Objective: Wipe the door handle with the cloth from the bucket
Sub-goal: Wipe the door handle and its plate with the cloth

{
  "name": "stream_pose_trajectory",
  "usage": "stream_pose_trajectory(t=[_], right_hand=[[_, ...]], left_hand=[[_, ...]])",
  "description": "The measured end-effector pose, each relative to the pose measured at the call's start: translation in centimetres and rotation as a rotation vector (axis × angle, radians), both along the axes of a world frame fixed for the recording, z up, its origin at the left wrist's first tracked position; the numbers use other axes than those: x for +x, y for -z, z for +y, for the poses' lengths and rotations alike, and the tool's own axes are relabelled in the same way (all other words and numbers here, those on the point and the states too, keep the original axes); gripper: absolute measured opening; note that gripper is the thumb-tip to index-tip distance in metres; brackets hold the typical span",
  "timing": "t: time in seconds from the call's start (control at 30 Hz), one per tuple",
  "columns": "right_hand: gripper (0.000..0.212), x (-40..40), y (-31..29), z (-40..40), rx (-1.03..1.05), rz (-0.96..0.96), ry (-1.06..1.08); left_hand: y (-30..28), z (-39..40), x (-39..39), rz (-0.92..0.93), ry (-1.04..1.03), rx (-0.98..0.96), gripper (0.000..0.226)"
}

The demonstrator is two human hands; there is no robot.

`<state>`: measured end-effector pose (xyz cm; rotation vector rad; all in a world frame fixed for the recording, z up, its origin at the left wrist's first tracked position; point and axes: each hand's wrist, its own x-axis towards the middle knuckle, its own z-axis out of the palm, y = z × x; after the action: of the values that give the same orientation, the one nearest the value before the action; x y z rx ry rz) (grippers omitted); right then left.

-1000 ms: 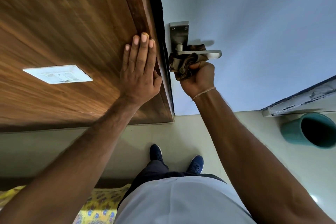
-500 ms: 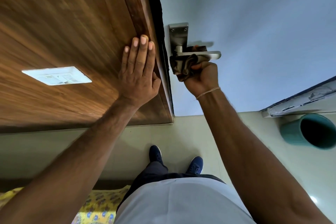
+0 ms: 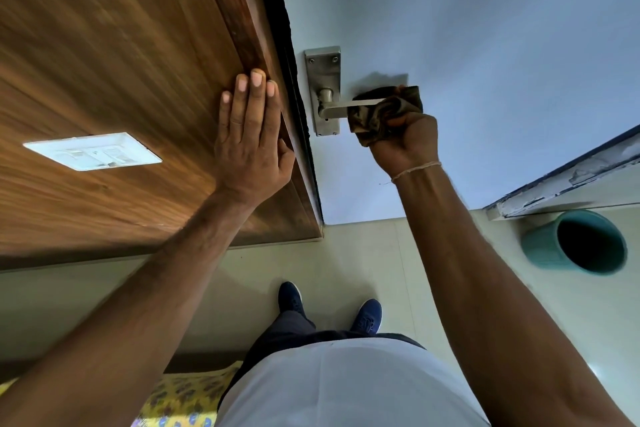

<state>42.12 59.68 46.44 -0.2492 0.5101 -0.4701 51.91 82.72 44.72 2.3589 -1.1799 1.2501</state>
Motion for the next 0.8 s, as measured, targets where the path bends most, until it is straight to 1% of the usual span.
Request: stream_pose_trajectory(t=[0.07,0.13,0.2,0.23,0.3,0.4,0.5,0.6,0.63,0.7,0.73,0.8], right_hand=[[0.053,0.7,-0.4,1.4,0.006,0.028,-0.042],[0.064,1.9,-0.8,3.4,0.114,0.032,-0.095],[0.053,2.1,-1.5,4.9,0.119,0.028,-0.103],[0.052,2.0,-1.5,4.9,0.126,0.044,-0.108],[0.056,1.8,-0.9,3.7,0.126,0.075,-0.098],[0.067,1.1,-0.2,1.5,0.042,0.102,-0.042],[0.059,0.6,0.3,-0.2,-0.086,0.120,0.011],[0.045,-0.1,-0.6,-1.0,-0.377,0.195,-0.029],[0.041,-0.2,-0.9,-0.9,-0.489,0.266,-0.049],[0.043,-0.3,-1.0,-0.4,-0.761,0.433,-0.044],[0.045,-0.3,-0.9,-0.1,-0.971,0.496,-0.010],[0.048,-0.3,0.1,0.1,-1.504,0.637,0.039]], left_hand=[[0.0,0.0,0.0,0.008,-0.004,-0.005,0.095],[0.0,-0.1,-0.1,0.011,0.002,-0.006,0.095],[0.0,-0.1,-0.1,0.016,0.008,0.002,0.095],[0.0,0.0,-0.1,0.015,0.012,0.008,0.095],[-0.1,0.1,0.0,0.005,0.008,0.017,0.095],[0.0,0.2,0.0,0.013,0.003,0.010,0.096],[0.0,0.0,0.0,0.012,-0.001,0.005,0.097],[0.1,0.0,-0.1,0.006,0.000,-0.001,0.096],[0.2,0.0,-0.1,0.005,-0.004,-0.002,0.096],[0.2,0.0,-0.1,0.005,-0.009,-0.004,0.097],[0.2,0.0,-0.1,0.004,-0.009,-0.004,0.097],[0.1,-0.1,-0.1,0.004,-0.006,0.000,0.096]])
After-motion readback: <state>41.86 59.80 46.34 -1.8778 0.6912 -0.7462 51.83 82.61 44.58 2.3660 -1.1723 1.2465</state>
